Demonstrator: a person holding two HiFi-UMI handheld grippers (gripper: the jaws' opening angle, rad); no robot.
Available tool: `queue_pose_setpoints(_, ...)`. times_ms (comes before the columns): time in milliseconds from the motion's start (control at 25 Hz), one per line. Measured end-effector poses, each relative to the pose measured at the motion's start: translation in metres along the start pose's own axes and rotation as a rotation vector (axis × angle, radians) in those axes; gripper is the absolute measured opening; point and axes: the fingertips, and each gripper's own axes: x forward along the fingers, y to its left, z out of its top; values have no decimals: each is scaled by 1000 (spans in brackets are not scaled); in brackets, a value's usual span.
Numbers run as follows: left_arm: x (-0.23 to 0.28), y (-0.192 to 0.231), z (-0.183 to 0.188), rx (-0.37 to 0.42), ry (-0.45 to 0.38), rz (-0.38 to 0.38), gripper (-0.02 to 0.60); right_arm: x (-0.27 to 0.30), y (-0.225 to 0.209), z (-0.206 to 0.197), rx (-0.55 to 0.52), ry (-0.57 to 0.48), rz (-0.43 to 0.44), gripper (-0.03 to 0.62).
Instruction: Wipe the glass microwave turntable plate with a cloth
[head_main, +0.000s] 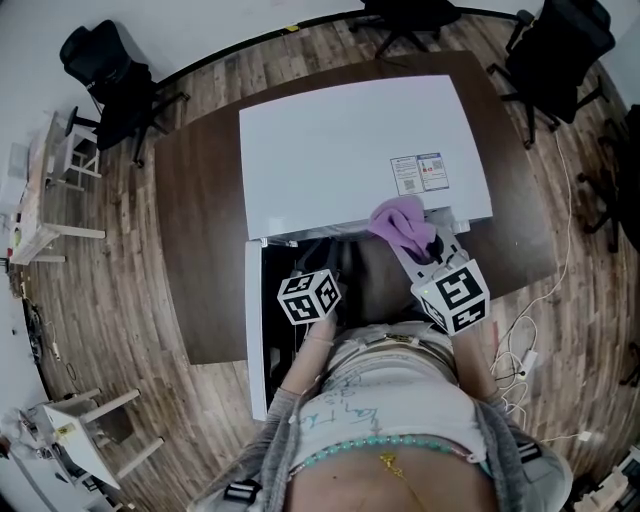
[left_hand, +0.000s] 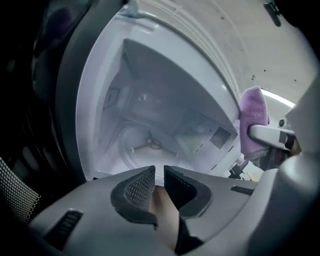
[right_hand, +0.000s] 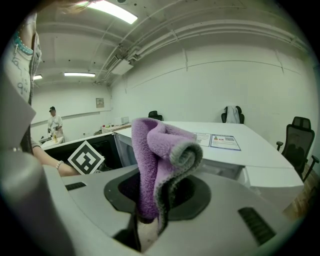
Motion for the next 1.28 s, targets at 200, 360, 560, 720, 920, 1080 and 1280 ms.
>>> queue_pose_setpoints(200, 5, 8, -14, -112, 28, 1, 81, 0, -1, -1, -2, 0, 0, 109)
queue_pose_setpoints(360, 7, 20, -14, -198, -5, 35, 154, 1, -1, -1, 2, -1, 3, 109)
queue_pose_setpoints(560, 18, 27, -23, -462, -8, 9, 196, 1, -1, -1, 3, -1, 4, 109)
queue_pose_setpoints(720, 28, 28, -29, -676, -20, -16, 197, 1, -1, -1, 8, -1, 7, 109)
queue_pose_setpoints(920, 41, 28, -31, -747, -12, -18, 197, 4, -2, -1, 14, -1, 10, 109)
queue_pose_setpoints(1080, 46, 28, -33, -788, -5, -13, 198, 5, -4, -2, 17, 1, 12, 109)
queue_pose_setpoints(1280, 51, 32, -33, -813, 5, 16, 206, 7, -4, -2, 17, -1, 19, 109)
